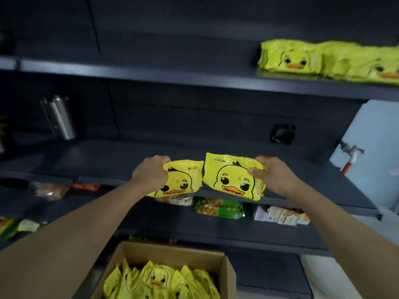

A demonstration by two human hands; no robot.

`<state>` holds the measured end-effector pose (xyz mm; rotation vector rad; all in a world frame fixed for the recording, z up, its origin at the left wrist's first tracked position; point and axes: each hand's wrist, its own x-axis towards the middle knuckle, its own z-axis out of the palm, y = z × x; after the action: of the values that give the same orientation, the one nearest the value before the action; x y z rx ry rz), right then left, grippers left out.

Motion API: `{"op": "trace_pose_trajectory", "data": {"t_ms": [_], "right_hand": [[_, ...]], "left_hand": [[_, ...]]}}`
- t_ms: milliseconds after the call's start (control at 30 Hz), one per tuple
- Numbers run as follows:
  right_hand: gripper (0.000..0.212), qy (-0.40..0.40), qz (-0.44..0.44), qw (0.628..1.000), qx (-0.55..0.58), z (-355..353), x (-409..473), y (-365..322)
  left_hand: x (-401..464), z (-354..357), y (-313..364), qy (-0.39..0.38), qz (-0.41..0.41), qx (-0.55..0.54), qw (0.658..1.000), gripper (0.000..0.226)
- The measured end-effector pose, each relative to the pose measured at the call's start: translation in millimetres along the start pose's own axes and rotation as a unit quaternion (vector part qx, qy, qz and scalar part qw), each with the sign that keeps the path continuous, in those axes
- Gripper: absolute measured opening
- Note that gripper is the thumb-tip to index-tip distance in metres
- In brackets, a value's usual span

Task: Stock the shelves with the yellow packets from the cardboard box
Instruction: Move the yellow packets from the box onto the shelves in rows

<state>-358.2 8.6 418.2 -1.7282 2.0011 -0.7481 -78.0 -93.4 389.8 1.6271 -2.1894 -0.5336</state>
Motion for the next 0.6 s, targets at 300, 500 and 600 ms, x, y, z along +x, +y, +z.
{"op": "trace_pose_trajectory", "data": {"t_ms": [300, 500, 600], "right_hand": [[0.019, 0.084, -0.002, 0.996, -0.003, -75.6, -6.8, -36.9], [0.017, 0.150, -0.003, 0.989, 0.015, -116.8, -8.0, -52.9], [0.019, 0.177, -0.009, 0.983, 0.041, -137.5, -5.4, -55.3]], "left_hand": [[24.6, -62.3, 59.9, 0.031, 0.123, -0.007, 0.992, 0.031], [40.7, -95.5, 95.5, 0.034, 0.172, -0.045, 0.983, 0.032], [50.4, -110.7, 113.5, 0.044, 0.187, -0.040, 0.980, 0.032]]}}
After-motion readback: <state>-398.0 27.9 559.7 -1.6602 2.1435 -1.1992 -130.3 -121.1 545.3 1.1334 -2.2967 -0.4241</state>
